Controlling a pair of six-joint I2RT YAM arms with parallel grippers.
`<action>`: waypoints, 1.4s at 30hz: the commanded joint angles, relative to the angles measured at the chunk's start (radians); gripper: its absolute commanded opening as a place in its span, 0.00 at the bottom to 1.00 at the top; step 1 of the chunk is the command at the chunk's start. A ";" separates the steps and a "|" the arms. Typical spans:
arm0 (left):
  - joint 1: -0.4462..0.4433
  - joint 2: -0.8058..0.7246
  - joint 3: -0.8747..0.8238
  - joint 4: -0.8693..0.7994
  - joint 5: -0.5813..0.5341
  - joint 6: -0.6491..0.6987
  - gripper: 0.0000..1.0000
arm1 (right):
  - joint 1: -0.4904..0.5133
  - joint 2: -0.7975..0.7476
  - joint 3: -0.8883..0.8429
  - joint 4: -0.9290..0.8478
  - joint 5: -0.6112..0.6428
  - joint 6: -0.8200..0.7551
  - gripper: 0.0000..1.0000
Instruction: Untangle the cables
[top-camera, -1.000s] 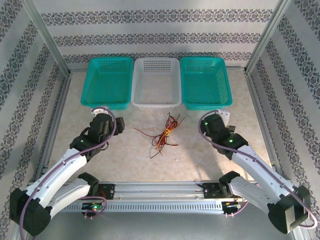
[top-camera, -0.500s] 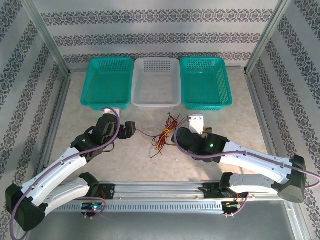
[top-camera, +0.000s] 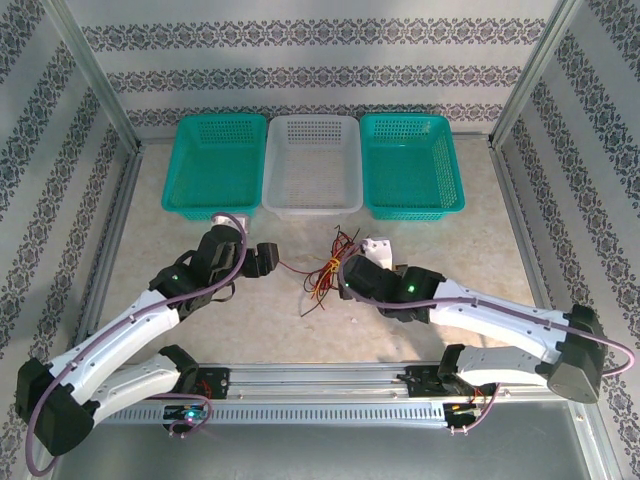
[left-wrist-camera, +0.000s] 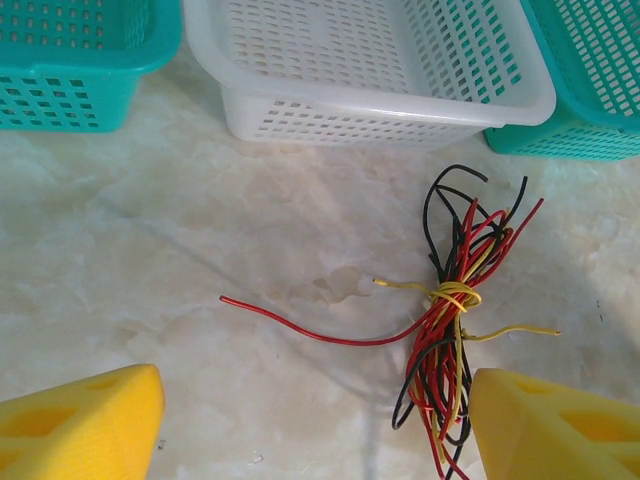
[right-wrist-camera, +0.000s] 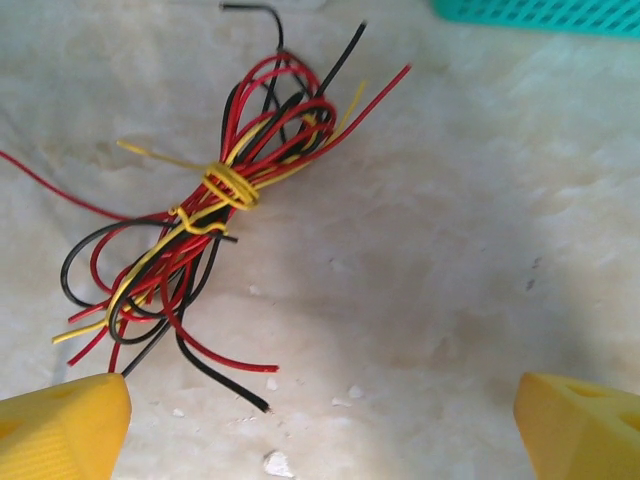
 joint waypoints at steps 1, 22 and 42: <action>-0.014 0.011 0.039 0.010 0.020 0.012 0.75 | -0.057 0.045 -0.018 0.080 -0.203 -0.023 0.98; -0.077 -0.001 -0.005 0.083 0.006 -0.049 0.68 | -0.186 0.454 0.072 0.350 -0.447 0.049 0.92; -0.077 0.042 0.001 0.147 0.006 -0.083 0.72 | -0.209 0.527 0.084 0.358 -0.488 0.058 0.27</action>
